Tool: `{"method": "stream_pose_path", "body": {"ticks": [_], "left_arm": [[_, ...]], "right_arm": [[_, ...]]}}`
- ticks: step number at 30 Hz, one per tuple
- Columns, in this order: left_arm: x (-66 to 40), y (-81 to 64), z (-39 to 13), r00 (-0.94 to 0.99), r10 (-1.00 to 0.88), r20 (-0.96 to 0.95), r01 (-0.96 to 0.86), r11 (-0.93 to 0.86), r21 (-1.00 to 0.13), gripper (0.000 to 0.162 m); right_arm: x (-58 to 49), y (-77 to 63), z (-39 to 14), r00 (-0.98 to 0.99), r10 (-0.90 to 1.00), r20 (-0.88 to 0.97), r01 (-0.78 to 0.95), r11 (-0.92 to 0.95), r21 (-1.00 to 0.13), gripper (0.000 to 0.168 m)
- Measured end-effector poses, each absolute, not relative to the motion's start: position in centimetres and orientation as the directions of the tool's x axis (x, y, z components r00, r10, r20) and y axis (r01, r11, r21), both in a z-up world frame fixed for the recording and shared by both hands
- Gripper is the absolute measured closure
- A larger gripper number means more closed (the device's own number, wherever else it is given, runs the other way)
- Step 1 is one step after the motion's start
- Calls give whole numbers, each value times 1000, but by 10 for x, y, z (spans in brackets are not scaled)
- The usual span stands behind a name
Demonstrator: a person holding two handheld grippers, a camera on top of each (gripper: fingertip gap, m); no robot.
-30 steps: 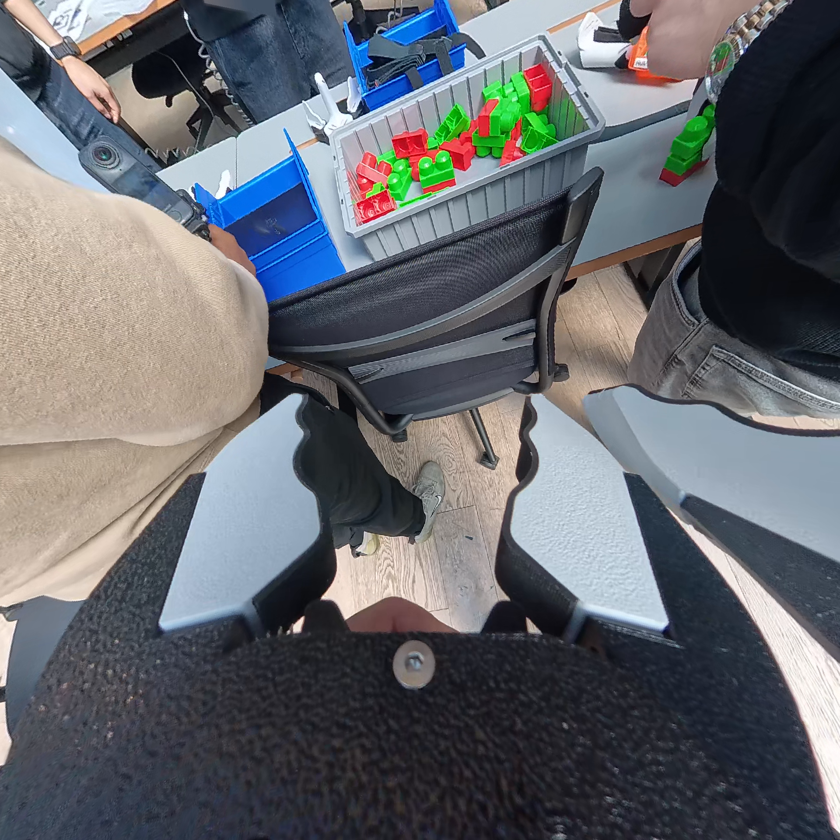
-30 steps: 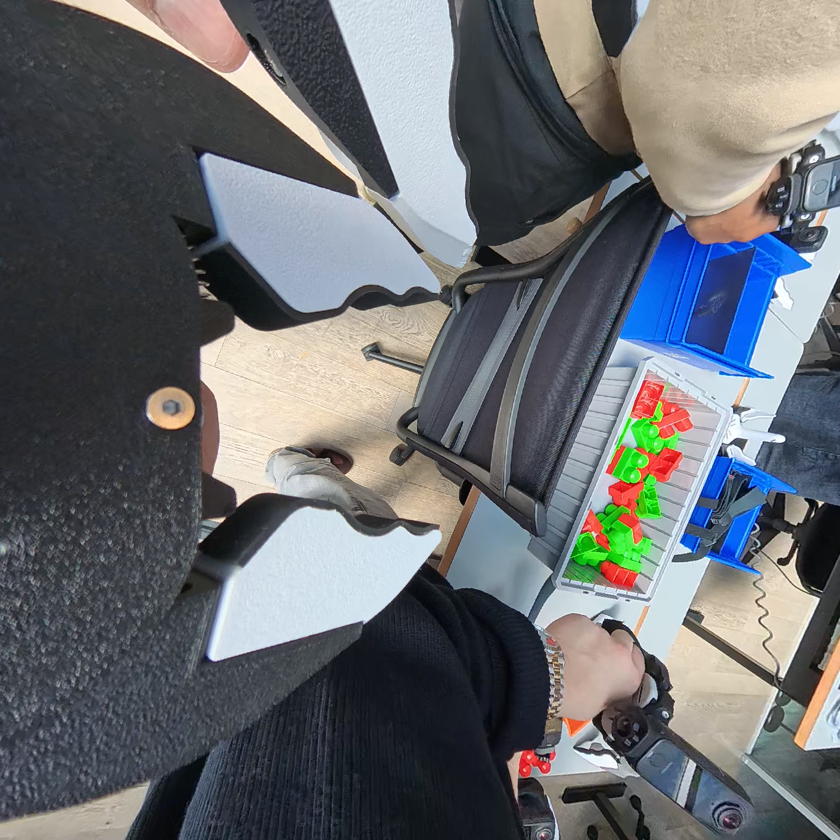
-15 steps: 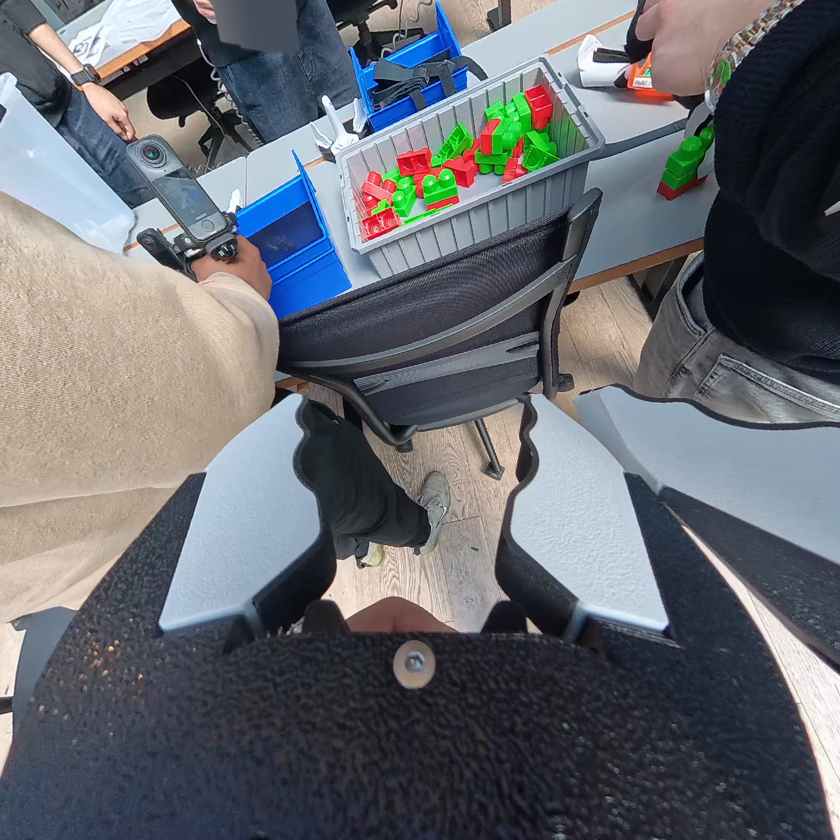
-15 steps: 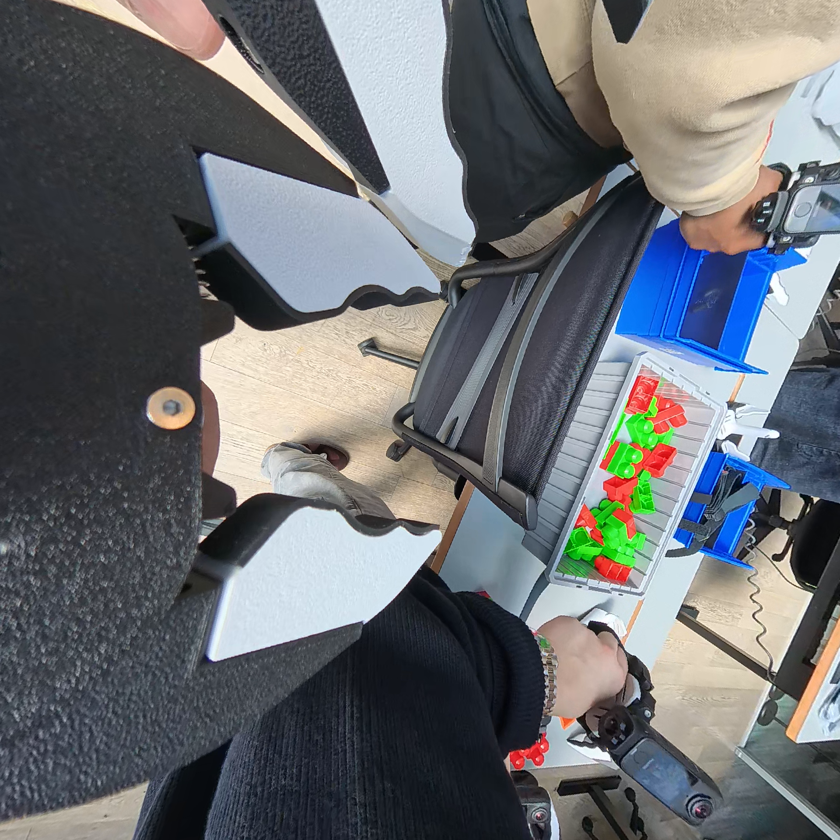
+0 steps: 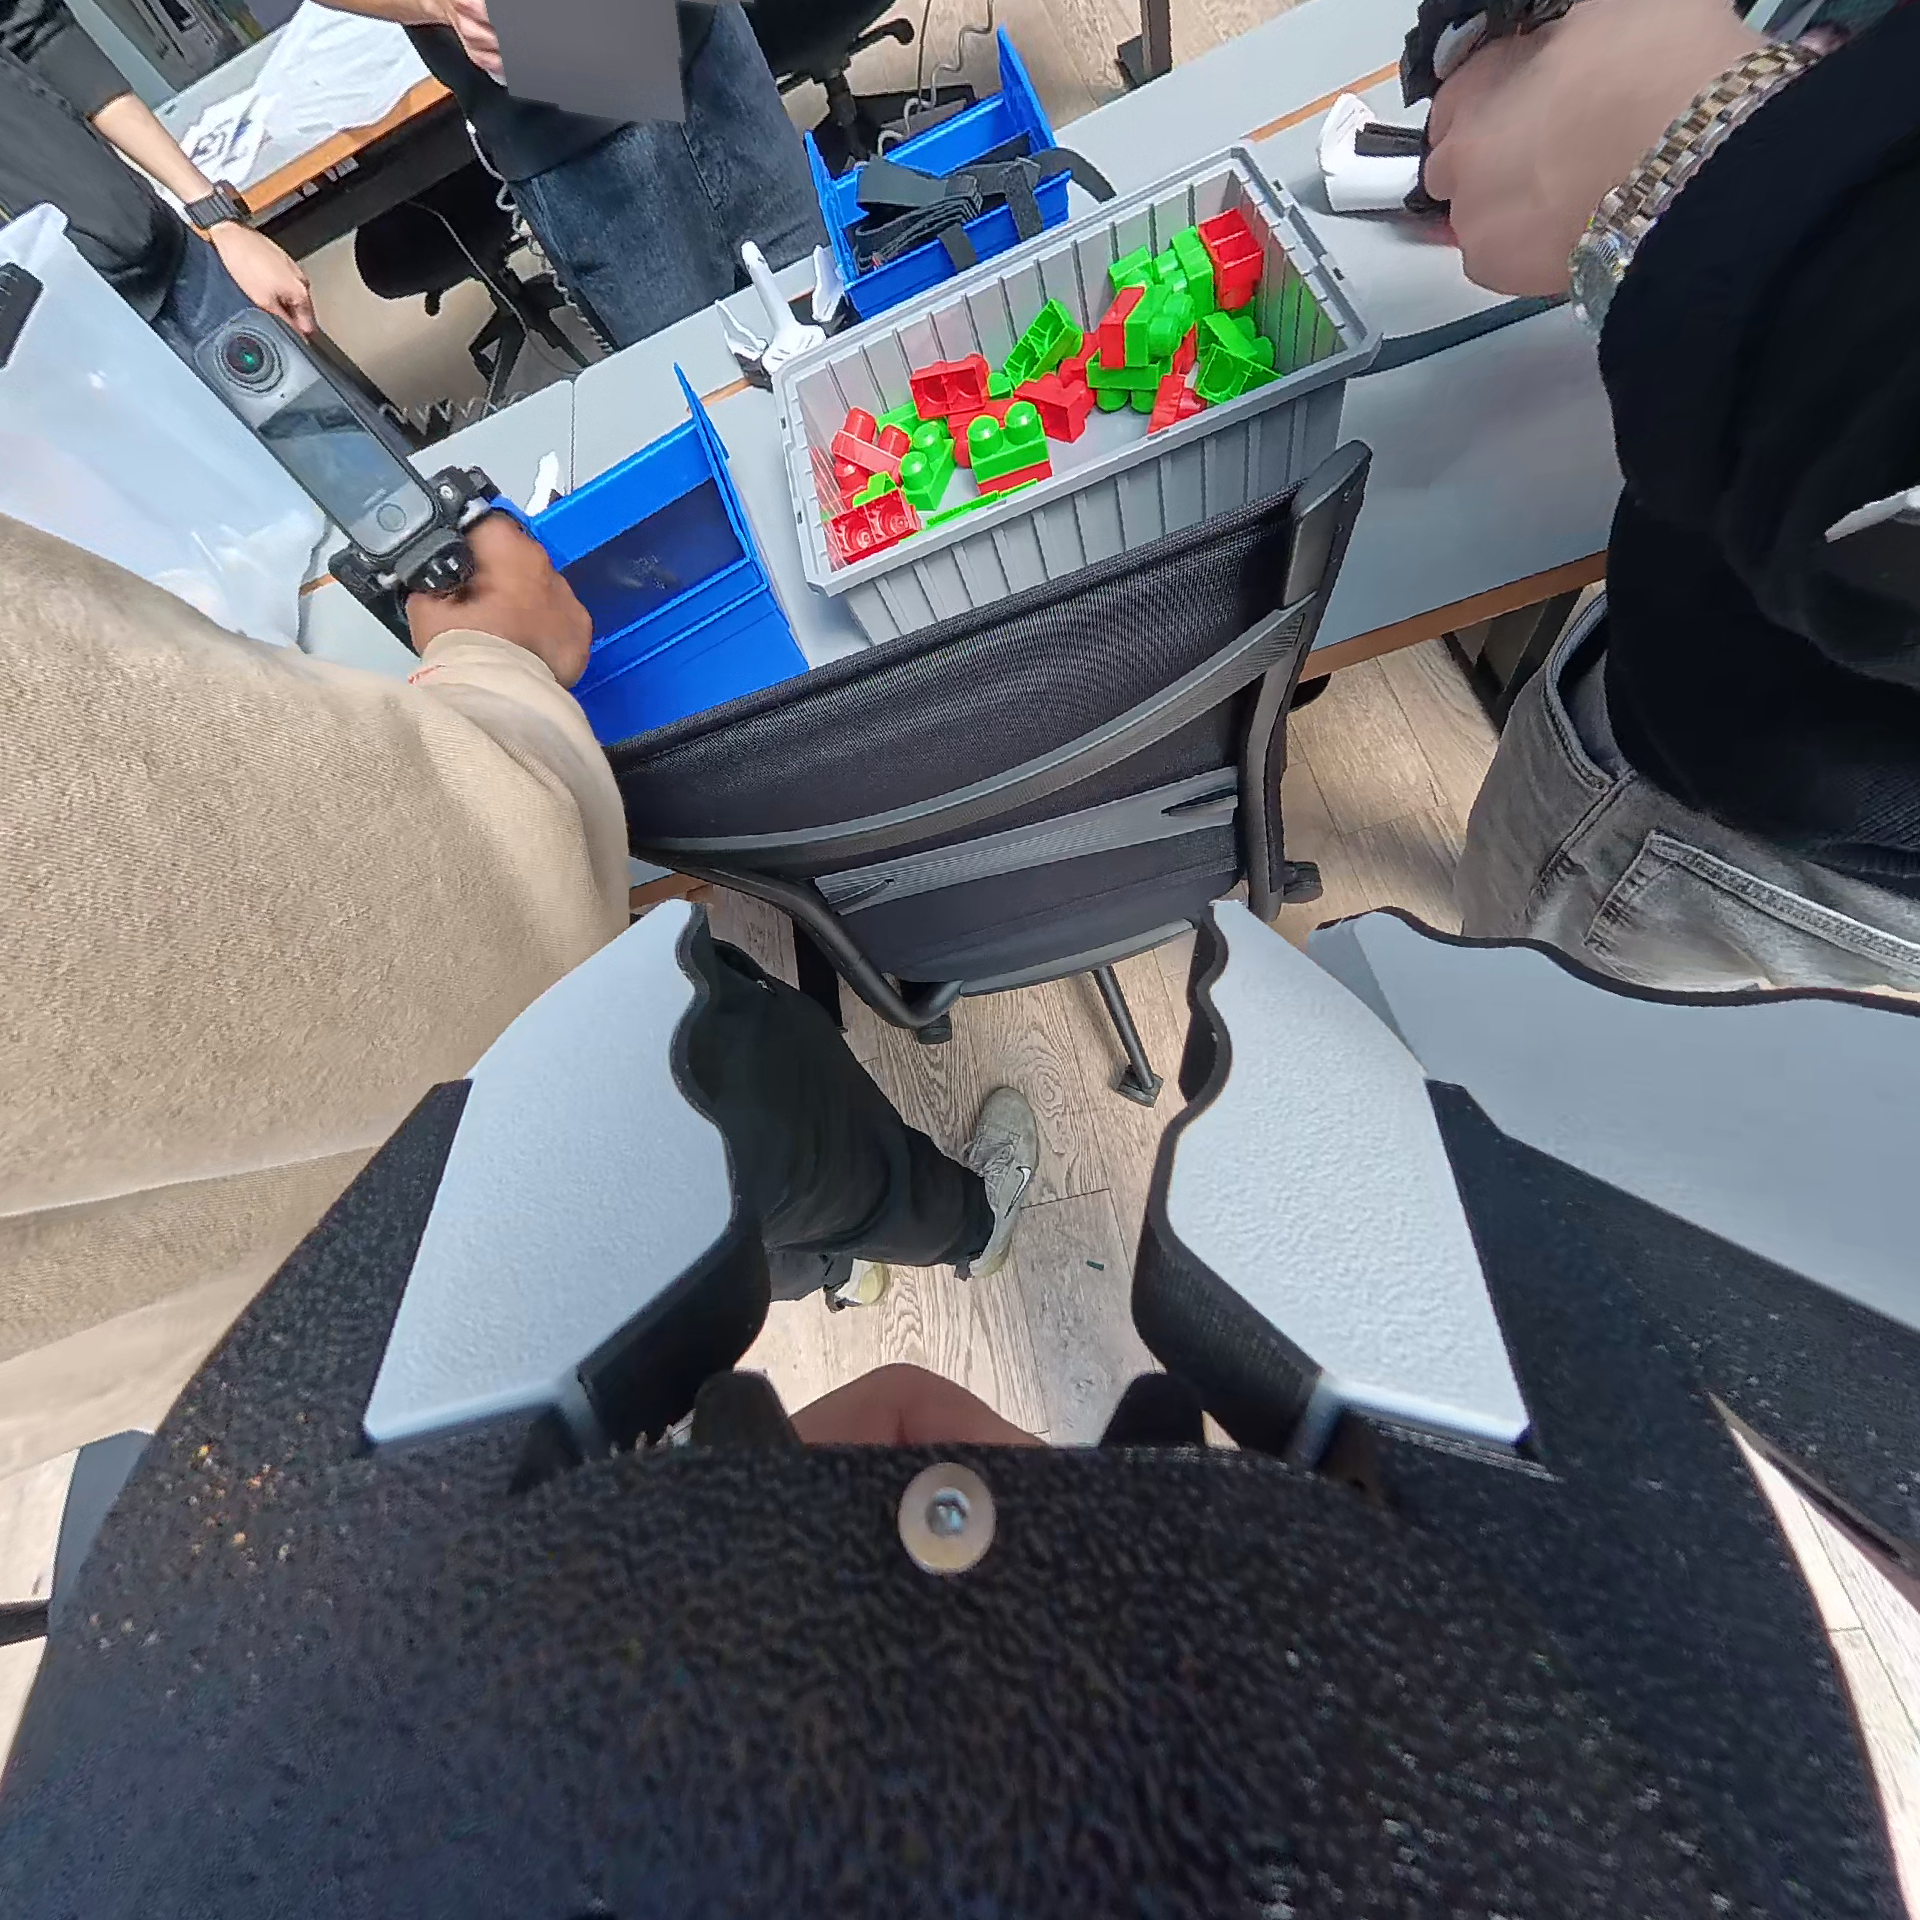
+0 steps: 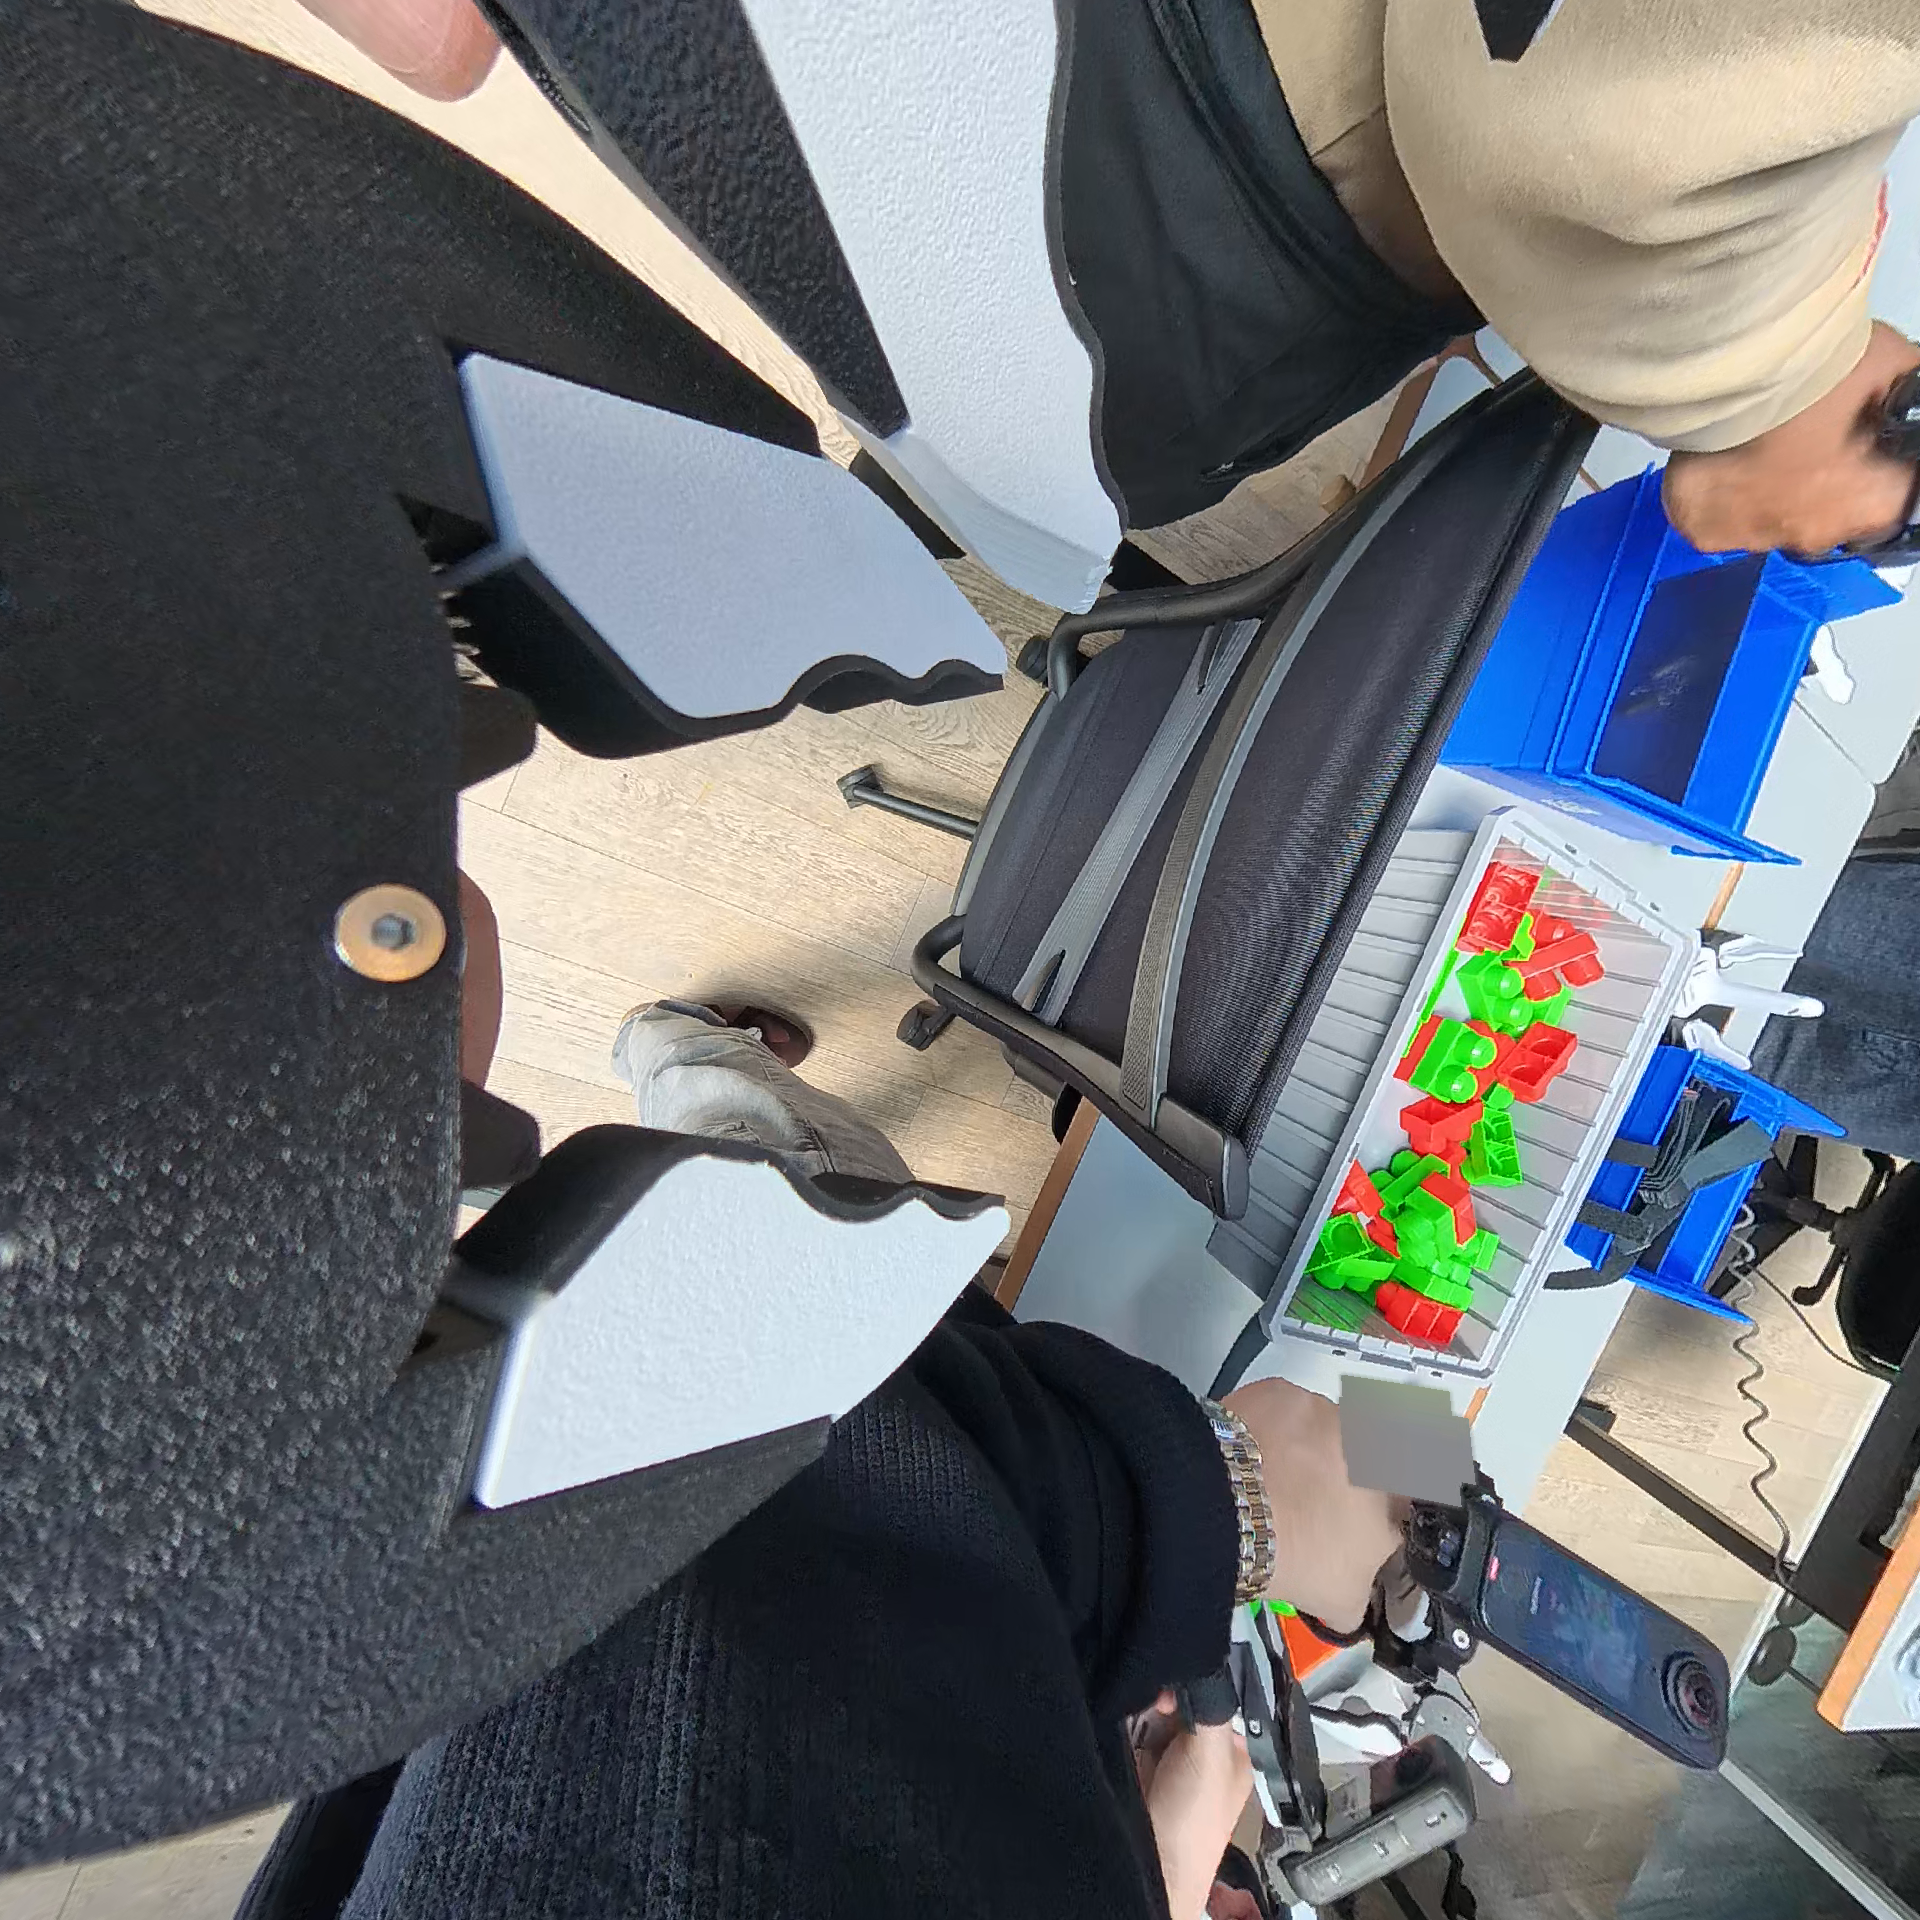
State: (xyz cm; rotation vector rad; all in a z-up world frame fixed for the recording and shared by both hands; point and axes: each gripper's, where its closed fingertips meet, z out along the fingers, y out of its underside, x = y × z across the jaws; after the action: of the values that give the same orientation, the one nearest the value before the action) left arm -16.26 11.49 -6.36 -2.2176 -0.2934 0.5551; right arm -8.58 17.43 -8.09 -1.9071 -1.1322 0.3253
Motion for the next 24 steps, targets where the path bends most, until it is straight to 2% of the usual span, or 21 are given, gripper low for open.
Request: {"method": "stream_pose_path", "body": {"ticks": [11,15,24], "left_arm": [[-163,115,-63,847,386,-366,-28,-655,-755,83],[-164,115,-61,842,391,-371,-27,-657,-754,80],[-164,113,-67,834,404,-375,-13,-665,-746,87]], "right_arm": [[-86,176,-75,532,804,266,615,-151,-774,80],[-86,171,-78,523,816,244,613,-162,-773,80],[-83,169,-81,530,815,233,621,-187,-761,84]]}}
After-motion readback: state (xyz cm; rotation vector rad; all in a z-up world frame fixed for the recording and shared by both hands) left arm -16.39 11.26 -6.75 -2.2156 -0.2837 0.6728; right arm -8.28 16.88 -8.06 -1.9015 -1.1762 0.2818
